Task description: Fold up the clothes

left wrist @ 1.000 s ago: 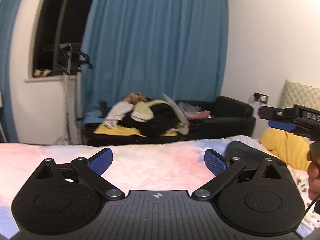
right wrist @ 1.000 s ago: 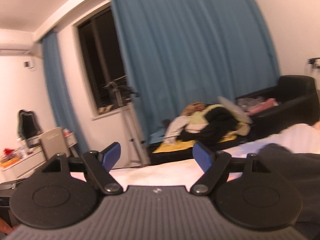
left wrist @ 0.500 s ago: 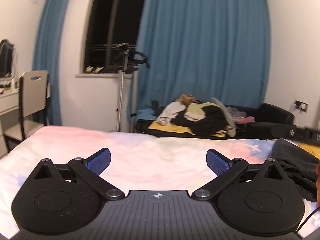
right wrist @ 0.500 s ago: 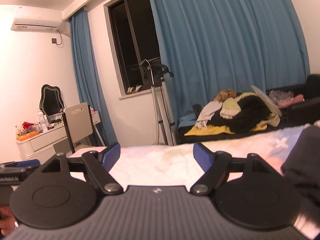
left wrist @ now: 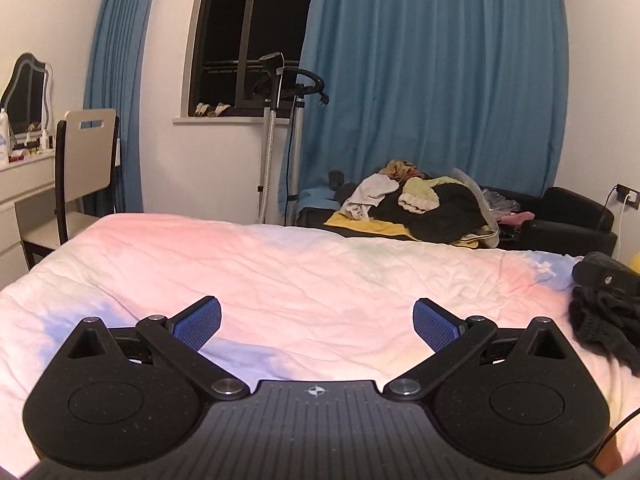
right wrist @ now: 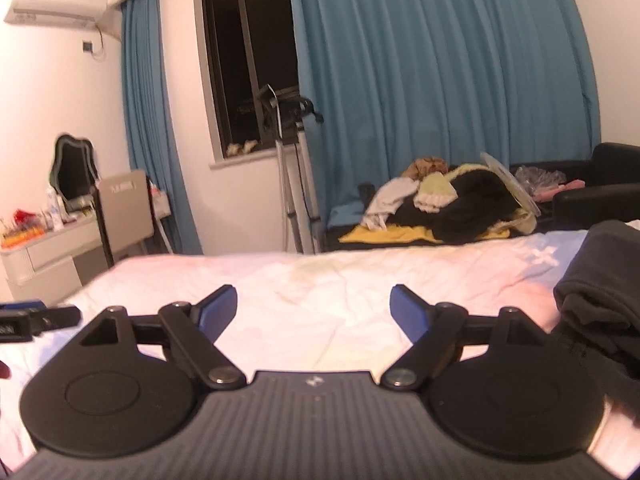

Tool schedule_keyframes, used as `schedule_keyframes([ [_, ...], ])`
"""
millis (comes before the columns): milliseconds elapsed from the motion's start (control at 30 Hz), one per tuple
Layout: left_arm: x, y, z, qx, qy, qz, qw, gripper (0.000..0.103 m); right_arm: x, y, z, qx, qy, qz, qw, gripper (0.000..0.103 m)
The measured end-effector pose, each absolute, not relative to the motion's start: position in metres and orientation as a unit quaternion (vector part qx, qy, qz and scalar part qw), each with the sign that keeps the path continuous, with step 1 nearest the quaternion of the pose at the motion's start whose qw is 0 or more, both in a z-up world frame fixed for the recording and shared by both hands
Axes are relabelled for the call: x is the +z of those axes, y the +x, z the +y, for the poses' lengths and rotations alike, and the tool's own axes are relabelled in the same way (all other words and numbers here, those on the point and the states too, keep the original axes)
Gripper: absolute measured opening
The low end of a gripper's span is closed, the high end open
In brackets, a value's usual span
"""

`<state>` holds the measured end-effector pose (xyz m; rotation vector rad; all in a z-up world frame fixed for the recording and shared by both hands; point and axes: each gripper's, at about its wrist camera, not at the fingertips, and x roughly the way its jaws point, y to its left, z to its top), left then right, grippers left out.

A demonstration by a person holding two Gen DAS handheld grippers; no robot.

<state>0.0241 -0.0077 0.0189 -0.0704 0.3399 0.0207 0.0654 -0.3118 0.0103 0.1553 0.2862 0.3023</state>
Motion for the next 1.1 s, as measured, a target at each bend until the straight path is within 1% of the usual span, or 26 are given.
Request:
schedule_keyframes([
  [133,0.014,0.026,-0.011,0.013,-0.018,0.169,0.985,0.103,0.002,0.071,-0.307,0.143,0.07,0.157,0.975,0.085],
  [200,0.012,0.027,-0.01,0.011,-0.023,0.176,0.984,0.103,0.0,0.071,-0.305,0.144,0.071,0.156,0.975,0.088],
  [267,0.008,0.026,-0.011,0.017,-0.017,0.178,0.984,0.103,-0.002,0.07,-0.303,0.145,0.066,0.155,0.975,0.097],
  [300,0.007,0.026,-0.011,0.021,-0.013,0.179,0.984,0.103,-0.002,0.069,-0.302,0.144,0.067,0.155,0.975,0.097],
  [333,0.007,0.026,-0.011,0.022,-0.012,0.177,0.984,0.103,-0.003,0.068,-0.302,0.143,0.067,0.155,0.975,0.102],
  [367,0.007,0.025,-0.011,0.024,-0.011,0.176,0.984,0.103,-0.004,0.068,-0.301,0.139,0.067,0.154,0.976,0.103],
  [700,0.007,0.02,-0.008,0.031,-0.029,0.174,0.984,0.103,-0.003,0.065,-0.304,0.127,0.061,0.162,0.977,0.103],
  [1100,0.002,0.017,-0.014,0.04,-0.006,0.166,0.985,0.103,-0.007,0.061,-0.304,0.117,0.056,0.168,0.977,0.103],
])
